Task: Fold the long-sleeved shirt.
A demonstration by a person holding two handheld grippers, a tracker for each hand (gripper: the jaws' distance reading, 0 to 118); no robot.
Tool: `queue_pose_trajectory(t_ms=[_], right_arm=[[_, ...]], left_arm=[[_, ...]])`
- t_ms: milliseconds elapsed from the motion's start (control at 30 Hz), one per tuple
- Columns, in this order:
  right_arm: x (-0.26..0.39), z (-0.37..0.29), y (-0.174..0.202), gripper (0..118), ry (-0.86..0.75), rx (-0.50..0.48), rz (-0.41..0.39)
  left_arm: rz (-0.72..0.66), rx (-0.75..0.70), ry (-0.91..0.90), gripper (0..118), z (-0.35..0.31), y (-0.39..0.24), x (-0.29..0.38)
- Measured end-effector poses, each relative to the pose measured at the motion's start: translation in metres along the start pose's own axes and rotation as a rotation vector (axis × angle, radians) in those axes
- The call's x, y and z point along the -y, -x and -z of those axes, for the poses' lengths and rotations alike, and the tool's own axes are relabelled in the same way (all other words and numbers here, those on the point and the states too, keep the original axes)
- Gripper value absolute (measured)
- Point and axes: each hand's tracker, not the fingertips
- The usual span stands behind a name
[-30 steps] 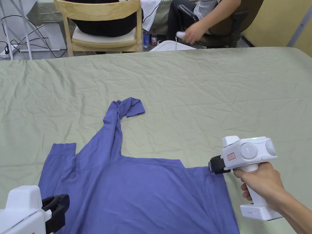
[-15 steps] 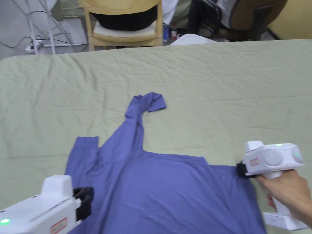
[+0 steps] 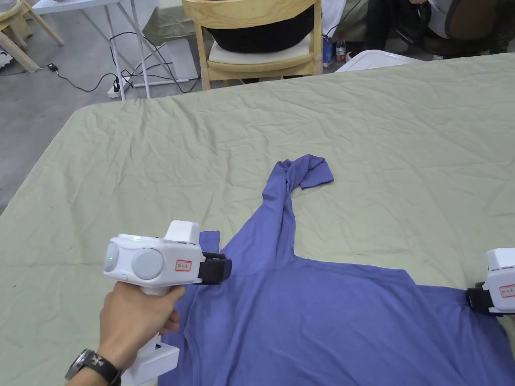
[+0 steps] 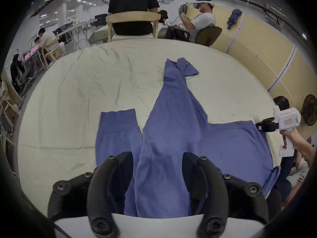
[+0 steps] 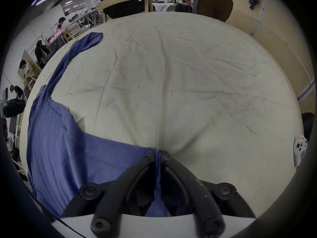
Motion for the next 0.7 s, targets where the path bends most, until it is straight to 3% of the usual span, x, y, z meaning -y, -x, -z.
queue_pose_trajectory(t_ms=[167, 500, 700], right_arm=[[0.000, -0.001, -0.002, 6, -0.005, -0.017, 0.003], [0.001, 0.000, -0.002, 6, -0.017, -0.009, -0.002], [-0.001, 0.002, -0.006, 6, -0.013, -0.011, 0.014]], left_arm=[[-0.001, -0.031, 0.045, 59, 0.036, 0.001, 0.000], [0.098, -0.096, 0.035, 11, 0.039, -0.013, 0.005], [0.169, -0.146, 0.008, 6, 0.030, -0.018, 0.013]])
